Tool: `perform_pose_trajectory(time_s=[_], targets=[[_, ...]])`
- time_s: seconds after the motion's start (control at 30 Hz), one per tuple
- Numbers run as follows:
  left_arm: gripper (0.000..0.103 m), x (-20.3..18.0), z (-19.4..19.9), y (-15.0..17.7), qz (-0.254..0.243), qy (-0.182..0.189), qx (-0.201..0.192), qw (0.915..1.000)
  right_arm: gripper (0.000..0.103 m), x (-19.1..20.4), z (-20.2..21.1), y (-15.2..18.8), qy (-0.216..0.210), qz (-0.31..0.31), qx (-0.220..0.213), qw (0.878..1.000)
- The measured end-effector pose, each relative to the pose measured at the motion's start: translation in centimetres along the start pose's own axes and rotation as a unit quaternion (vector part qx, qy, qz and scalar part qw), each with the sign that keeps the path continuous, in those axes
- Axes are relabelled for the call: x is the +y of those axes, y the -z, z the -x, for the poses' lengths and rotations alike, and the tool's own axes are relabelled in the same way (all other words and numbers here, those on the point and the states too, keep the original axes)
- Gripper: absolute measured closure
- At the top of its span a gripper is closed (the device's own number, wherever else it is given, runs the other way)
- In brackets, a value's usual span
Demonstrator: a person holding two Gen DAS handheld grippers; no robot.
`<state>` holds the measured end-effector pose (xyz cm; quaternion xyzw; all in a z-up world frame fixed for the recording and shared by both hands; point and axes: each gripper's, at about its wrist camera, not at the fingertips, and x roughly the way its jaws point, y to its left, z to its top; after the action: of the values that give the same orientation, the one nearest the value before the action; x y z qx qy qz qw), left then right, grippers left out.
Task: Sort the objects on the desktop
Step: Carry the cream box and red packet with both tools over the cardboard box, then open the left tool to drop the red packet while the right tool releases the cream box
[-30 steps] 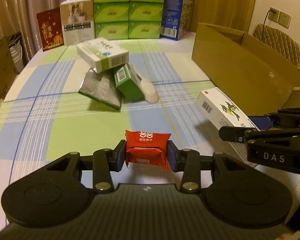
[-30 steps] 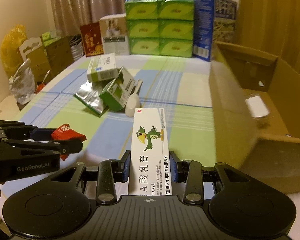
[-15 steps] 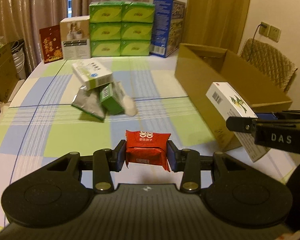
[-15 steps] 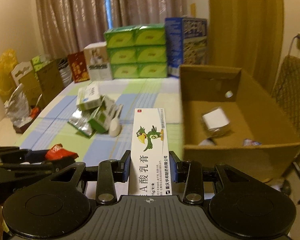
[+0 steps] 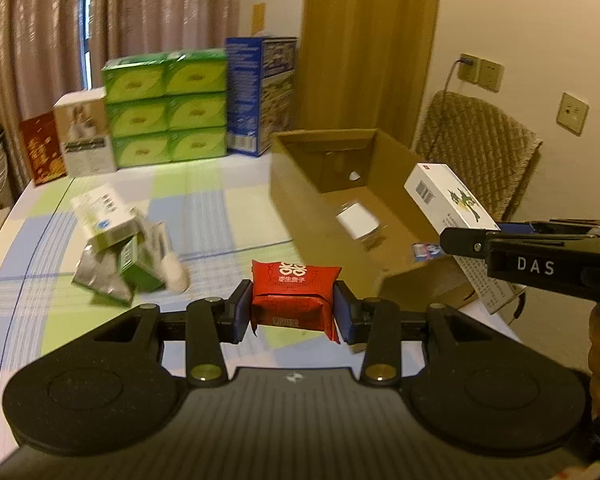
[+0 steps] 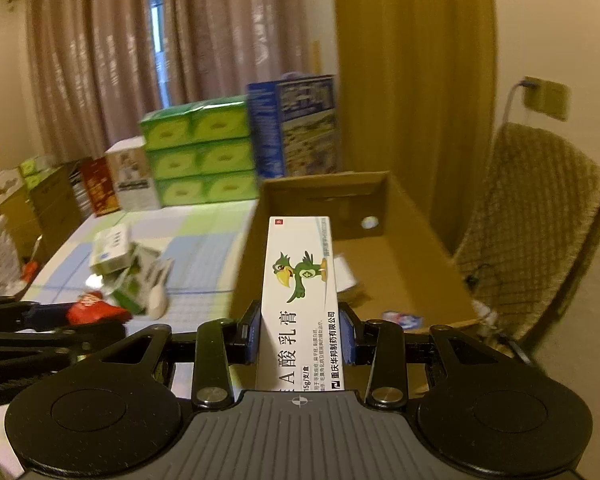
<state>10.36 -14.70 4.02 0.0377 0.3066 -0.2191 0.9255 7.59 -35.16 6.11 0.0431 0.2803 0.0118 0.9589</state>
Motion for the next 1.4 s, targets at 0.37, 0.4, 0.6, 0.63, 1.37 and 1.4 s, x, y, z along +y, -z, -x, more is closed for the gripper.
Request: perform_pose_trajectory(time_s=[0.37,0.4,0.6,0.63,1.37,1.4], targets=[[0.066,-4.3,-3.4,-3.4,-0.028,0.034,-0.005,0.9990,0.068,-5.3,-1.1,-1.9,0.026,-0.015,-0.011,0.999],[0.066,-4.6,-3.9,-3.6,-0.030,0.037,-0.005,0.9989,0.068,-5.6,-1.5,-2.1,0.026,-0.015,-0.010,0.999],[0.066,-6.0,-7.0,-4.9,-0.039,0.051,0.001,0.9980,0.068,-6.9,-3.4,-2.4,0.026,-0.011,-0.003,1.000],[0.066,-6.1,-7.5,-5.0,-0.040,0.053,0.003,0.9978,0.068,-7.0,-3.8,-2.5,0.026,-0.010,-0.002,1.000],[0.051,-5.5,-13.6,-4.6,-0.054,0.082,0.026,0.9949,0.067,-8.1,-8.0,-2.3,0.024,-0.016,0.024,0.999],[0.051,-5.6,-13.6,-4.6,-0.057,0.081,0.026,0.9947,0.067,-8.1,-7.9,-2.3,0.023,-0.016,0.023,0.999]])
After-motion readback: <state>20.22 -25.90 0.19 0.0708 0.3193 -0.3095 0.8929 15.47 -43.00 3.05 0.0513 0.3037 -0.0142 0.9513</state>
